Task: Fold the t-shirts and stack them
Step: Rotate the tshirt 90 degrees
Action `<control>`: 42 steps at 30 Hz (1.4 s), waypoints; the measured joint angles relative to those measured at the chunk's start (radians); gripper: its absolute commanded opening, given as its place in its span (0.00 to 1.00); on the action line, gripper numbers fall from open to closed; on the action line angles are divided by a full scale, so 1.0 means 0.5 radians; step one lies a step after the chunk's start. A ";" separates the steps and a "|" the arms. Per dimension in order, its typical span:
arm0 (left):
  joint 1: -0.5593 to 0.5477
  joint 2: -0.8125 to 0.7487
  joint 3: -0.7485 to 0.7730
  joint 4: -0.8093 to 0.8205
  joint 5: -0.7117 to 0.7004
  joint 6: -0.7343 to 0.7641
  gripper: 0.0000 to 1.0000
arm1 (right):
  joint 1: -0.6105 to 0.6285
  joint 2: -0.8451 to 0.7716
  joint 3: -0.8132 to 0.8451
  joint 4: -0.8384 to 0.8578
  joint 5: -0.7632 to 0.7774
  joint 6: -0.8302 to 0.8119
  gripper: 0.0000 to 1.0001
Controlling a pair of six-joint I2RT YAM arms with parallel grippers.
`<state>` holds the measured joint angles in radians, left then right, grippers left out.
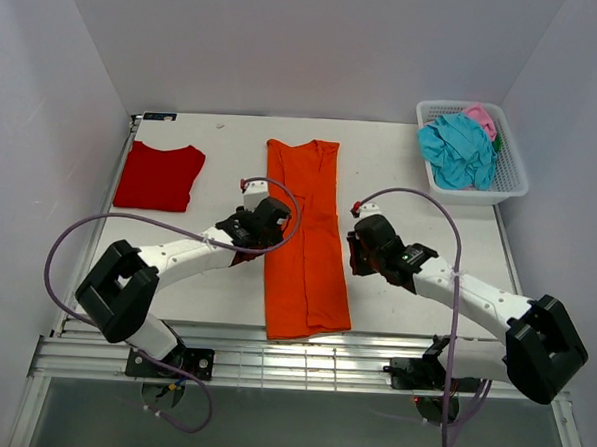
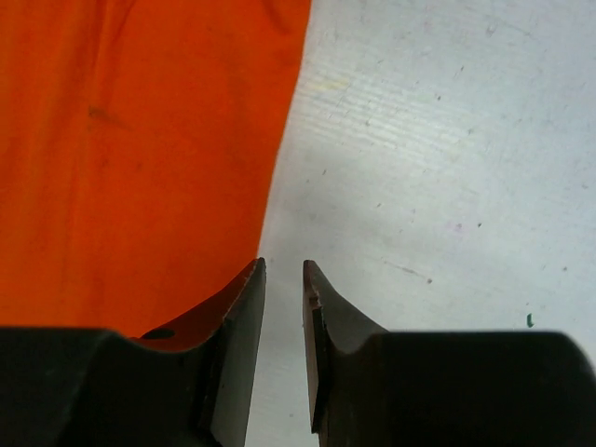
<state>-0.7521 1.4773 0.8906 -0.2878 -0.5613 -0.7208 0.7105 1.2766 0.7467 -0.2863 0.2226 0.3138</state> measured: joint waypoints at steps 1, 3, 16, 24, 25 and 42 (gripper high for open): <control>0.001 0.056 0.014 -0.001 -0.001 -0.002 0.54 | 0.047 -0.053 -0.033 -0.011 0.036 0.038 0.29; 0.005 0.170 0.064 -0.001 -0.002 0.005 0.47 | 0.116 -0.159 -0.064 -0.035 0.089 0.099 0.29; 0.076 0.628 0.385 0.150 0.002 0.157 0.00 | 0.220 -0.571 -0.075 -0.220 0.360 0.298 0.29; 0.152 0.799 0.428 0.159 0.052 0.178 0.00 | 0.234 -0.697 -0.082 -0.322 0.409 0.338 0.29; 0.159 0.819 0.433 0.162 0.057 0.179 0.00 | 0.235 -0.707 -0.082 -0.333 0.412 0.343 0.29; 0.294 0.966 0.580 0.311 0.156 0.209 0.00 | 0.244 -0.649 -0.085 -0.373 0.452 0.370 0.29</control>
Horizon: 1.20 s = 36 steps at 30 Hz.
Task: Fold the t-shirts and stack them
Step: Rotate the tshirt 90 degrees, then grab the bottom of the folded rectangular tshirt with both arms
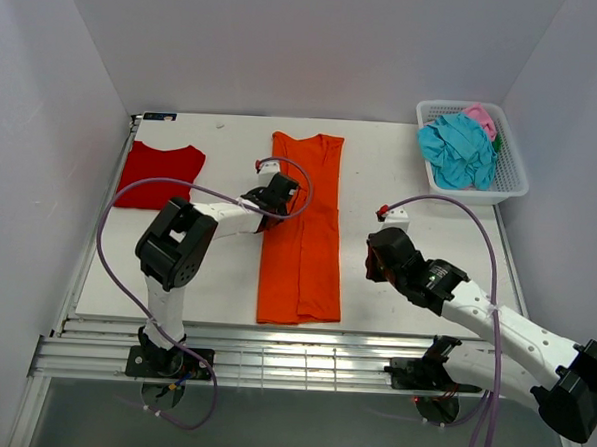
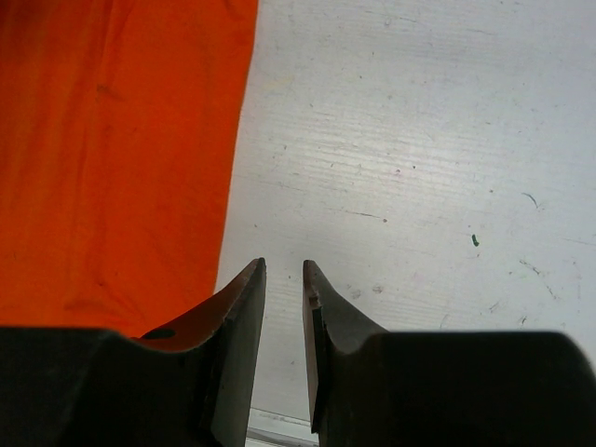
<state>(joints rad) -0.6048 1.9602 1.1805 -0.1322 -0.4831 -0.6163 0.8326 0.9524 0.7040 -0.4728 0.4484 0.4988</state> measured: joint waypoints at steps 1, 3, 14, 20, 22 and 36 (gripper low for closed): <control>0.006 0.004 0.002 0.011 0.007 0.000 0.00 | 0.000 0.018 -0.001 0.001 -0.001 0.000 0.29; 0.014 0.007 0.002 0.026 0.018 0.000 0.00 | 0.000 0.047 -0.001 0.002 -0.005 0.000 0.29; -0.051 -0.628 -0.439 0.094 -0.040 0.095 0.72 | 0.147 -0.079 -0.179 0.073 -0.145 0.065 0.35; -0.314 -1.481 -0.664 0.003 -0.111 -0.088 0.73 | 0.241 -0.272 -0.487 0.204 -0.289 0.187 0.37; -0.374 -1.656 -0.810 -0.043 -0.111 -0.190 0.73 | 0.267 -0.276 -0.568 0.231 -0.314 0.227 0.37; -0.681 -1.485 -1.122 -0.808 -0.070 -0.871 0.74 | 0.567 0.257 -0.478 0.381 -0.255 0.392 0.38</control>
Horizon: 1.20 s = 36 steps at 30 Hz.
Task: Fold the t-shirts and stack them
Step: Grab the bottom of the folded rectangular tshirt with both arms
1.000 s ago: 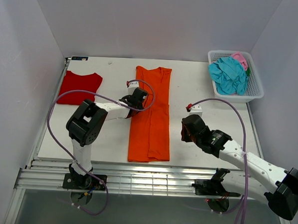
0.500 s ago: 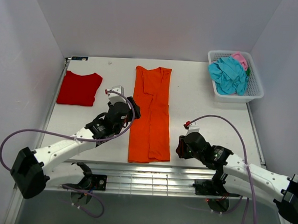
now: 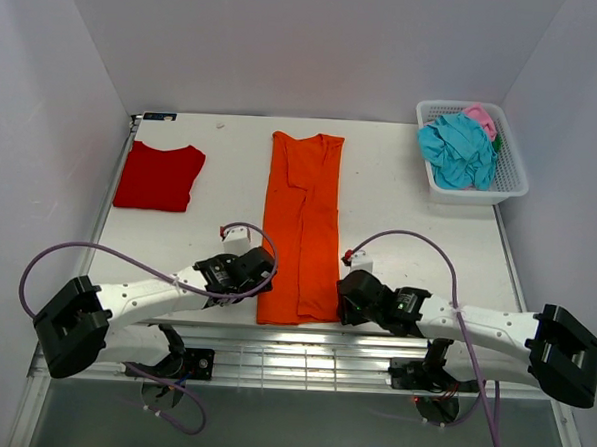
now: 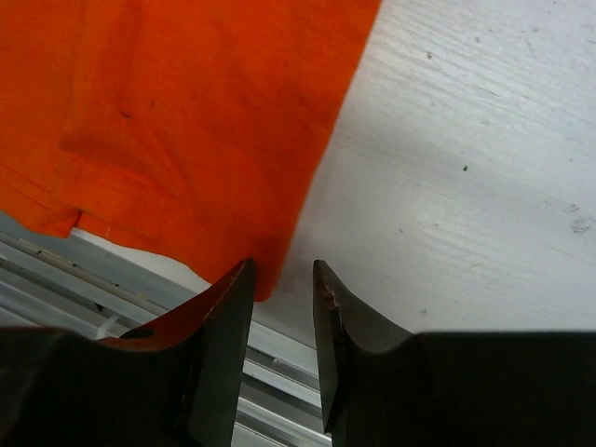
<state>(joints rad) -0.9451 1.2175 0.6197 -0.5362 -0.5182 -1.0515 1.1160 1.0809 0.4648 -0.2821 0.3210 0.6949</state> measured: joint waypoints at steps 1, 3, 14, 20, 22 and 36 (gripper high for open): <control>-0.014 -0.011 -0.005 -0.015 0.005 -0.028 0.74 | 0.021 0.031 0.021 0.010 0.005 0.008 0.38; -0.037 -0.050 -0.026 -0.041 0.016 -0.077 0.74 | 0.063 0.085 0.064 0.026 0.027 0.020 0.38; -0.169 -0.140 -0.078 -0.123 0.114 -0.226 0.86 | 0.201 0.232 0.230 0.024 0.153 0.076 0.42; -0.333 -0.038 -0.078 -0.147 0.127 -0.330 0.87 | 0.247 0.285 0.258 -0.082 0.232 0.129 0.43; -0.394 -0.002 -0.073 -0.170 0.127 -0.372 0.87 | 0.265 0.296 0.288 -0.136 0.264 0.152 0.43; -0.636 0.128 0.024 -0.253 0.114 -0.552 0.87 | 0.340 0.378 0.323 -0.269 0.375 0.294 0.44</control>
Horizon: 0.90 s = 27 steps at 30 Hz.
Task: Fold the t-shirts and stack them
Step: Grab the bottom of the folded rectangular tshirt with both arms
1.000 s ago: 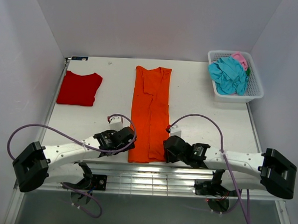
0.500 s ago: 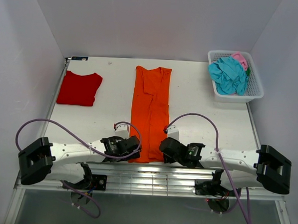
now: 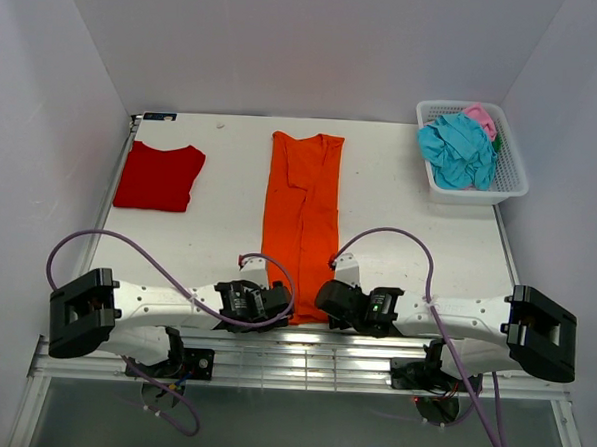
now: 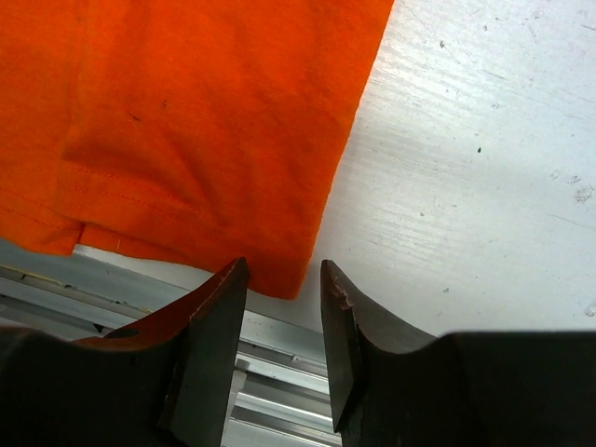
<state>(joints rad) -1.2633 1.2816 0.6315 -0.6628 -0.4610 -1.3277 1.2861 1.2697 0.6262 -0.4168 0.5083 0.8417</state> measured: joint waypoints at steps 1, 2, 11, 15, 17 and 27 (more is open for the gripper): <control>-0.002 0.010 0.002 -0.001 -0.003 -0.003 0.87 | 0.002 0.001 -0.002 0.000 0.005 0.010 0.44; -0.005 0.018 0.002 -0.005 -0.005 -0.005 0.87 | 0.003 0.001 -0.004 0.001 0.008 0.021 0.44; -0.012 0.039 0.004 -0.017 -0.022 -0.034 0.87 | 0.011 0.019 -0.038 0.007 0.019 0.047 0.44; -0.016 0.044 0.004 -0.019 -0.033 -0.048 0.86 | 0.011 0.056 -0.043 0.019 0.018 0.051 0.44; -0.018 0.056 0.010 -0.021 -0.042 -0.050 0.86 | 0.011 0.073 -0.048 0.039 0.018 0.055 0.44; -0.019 0.160 0.062 -0.040 -0.114 -0.056 0.74 | 0.011 0.075 -0.076 0.110 0.019 0.084 0.43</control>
<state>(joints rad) -1.2728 1.3617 0.6624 -0.6830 -0.5179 -1.3556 1.2915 1.3071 0.5884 -0.3618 0.5179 0.8837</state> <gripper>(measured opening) 0.763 0.438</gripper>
